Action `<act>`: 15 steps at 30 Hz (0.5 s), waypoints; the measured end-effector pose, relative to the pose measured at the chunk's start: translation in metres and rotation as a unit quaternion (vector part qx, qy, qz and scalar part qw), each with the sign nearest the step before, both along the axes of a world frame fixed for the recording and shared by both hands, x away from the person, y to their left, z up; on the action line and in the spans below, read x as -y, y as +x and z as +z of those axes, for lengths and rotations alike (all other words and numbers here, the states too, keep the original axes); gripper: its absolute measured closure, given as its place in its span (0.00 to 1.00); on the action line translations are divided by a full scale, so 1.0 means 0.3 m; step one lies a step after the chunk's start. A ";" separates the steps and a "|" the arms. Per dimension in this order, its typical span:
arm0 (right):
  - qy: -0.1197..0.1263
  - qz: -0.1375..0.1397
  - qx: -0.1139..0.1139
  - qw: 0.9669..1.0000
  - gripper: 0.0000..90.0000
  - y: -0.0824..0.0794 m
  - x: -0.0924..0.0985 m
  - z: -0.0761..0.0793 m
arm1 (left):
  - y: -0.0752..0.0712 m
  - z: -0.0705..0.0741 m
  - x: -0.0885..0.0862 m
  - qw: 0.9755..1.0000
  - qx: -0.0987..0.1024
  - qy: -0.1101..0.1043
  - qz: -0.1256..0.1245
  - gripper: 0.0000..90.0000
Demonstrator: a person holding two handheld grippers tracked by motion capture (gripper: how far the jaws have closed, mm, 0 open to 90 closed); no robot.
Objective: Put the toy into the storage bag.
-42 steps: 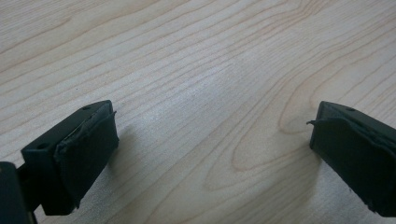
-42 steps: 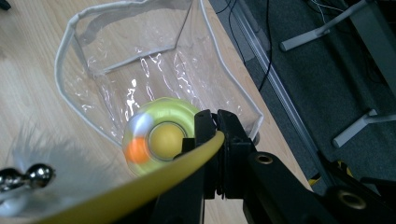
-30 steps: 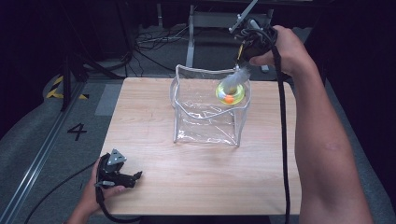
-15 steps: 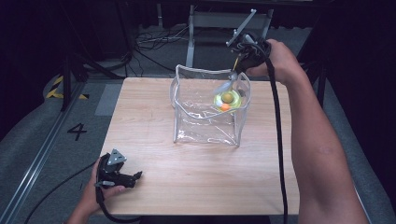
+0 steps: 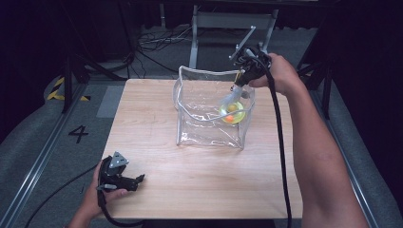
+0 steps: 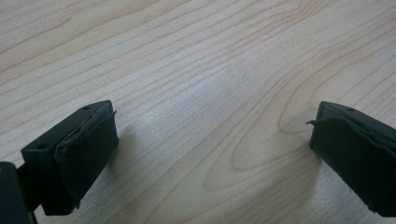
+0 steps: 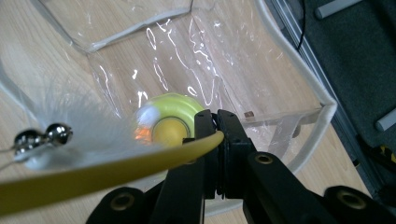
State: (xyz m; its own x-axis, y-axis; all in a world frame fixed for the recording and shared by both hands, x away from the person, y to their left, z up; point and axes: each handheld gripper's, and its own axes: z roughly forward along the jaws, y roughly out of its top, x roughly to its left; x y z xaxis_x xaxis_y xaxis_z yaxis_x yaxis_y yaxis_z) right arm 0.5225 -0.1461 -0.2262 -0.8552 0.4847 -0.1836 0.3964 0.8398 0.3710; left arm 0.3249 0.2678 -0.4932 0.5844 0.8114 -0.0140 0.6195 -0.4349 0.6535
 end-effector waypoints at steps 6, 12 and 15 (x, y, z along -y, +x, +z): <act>-0.003 -0.001 -0.009 1.000 0.98 0.010 -0.002 -0.048 | 0.000 0.000 0.000 1.000 0.000 -0.001 0.001 0.01; -0.006 -0.004 -0.022 1.000 0.98 0.016 0.003 -0.089 | 0.000 0.000 0.000 1.000 0.001 0.000 0.000 0.01; -0.010 -0.003 -0.028 1.000 0.98 0.018 0.003 -0.110 | 0.000 0.000 0.000 1.000 0.000 -0.001 0.000 0.01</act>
State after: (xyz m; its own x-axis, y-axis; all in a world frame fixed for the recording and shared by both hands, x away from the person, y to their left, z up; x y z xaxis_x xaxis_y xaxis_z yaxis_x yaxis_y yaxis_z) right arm 0.5278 -0.1471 -0.2593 -0.8612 0.4871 -0.1453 0.4216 0.8441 0.3312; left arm 0.3249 0.2677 -0.4933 0.5837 0.8119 -0.0143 0.6193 -0.4337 0.6546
